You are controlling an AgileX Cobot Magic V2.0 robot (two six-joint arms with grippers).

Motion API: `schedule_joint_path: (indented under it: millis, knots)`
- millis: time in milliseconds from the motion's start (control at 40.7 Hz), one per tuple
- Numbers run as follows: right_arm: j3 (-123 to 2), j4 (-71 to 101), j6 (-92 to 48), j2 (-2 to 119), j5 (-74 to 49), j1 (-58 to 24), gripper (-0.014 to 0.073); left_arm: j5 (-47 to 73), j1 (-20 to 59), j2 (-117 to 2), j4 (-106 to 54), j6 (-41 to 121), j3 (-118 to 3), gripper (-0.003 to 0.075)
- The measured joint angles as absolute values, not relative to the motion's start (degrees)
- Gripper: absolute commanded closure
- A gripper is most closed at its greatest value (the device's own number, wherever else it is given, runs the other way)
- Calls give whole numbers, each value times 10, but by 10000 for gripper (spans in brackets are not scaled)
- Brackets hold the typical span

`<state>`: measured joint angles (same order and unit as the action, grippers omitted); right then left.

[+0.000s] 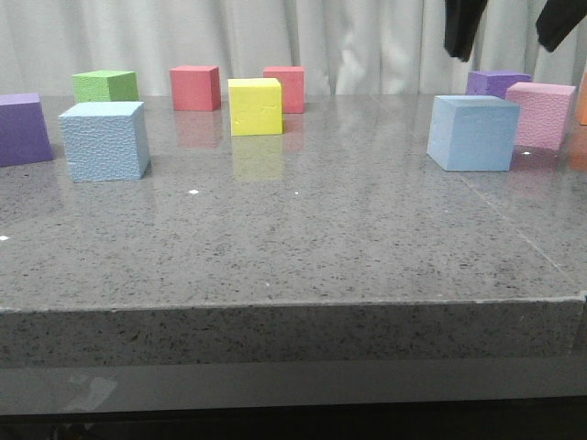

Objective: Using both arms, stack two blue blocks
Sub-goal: 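Lower the right gripper over the light-blue cube and close on it, then lift the light-blue cube with the right gripper and carry it toward the table center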

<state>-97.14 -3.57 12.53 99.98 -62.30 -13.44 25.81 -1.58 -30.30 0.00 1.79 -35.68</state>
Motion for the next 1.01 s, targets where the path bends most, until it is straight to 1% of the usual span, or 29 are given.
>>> schedule_joint_path:
  millis: [565, 589, 663, 712, 761, 810, 859, 1007]
  knots:
    - [-980, -26, 152, 1087, -597, -134, -59, 258, -16, -303, 0, 18, -357, 139]
    - [-980, -26, 152, 1091, -596, -134, -53, 258, -16, -303, 0, 18, -357, 139]
    - [-980, -24, 152, 1097, -595, -134, 8, 258, -16, -303, 0, 18, -357, 139]
    - [-980, -23, 153, 1098, -595, -133, 79, 258, -16, -303, 0, 18, -357, 139]
    - [-980, -21, 153, 1098, -595, -133, 131, 258, -16, -303, 0, 18, -357, 139]
    - [-981, -22, 153, 1098, -595, -133, 162, 258, -16, -303, 0, 18, -357, 139]
    - [-981, -22, 153, 1098, -595, -133, 182, 258, -16, -303, 0, 18, -357, 139]
    - [-997, -15, 154, 1097, -610, -133, 190, 258, -16, -303, 0, 18, -357, 139]
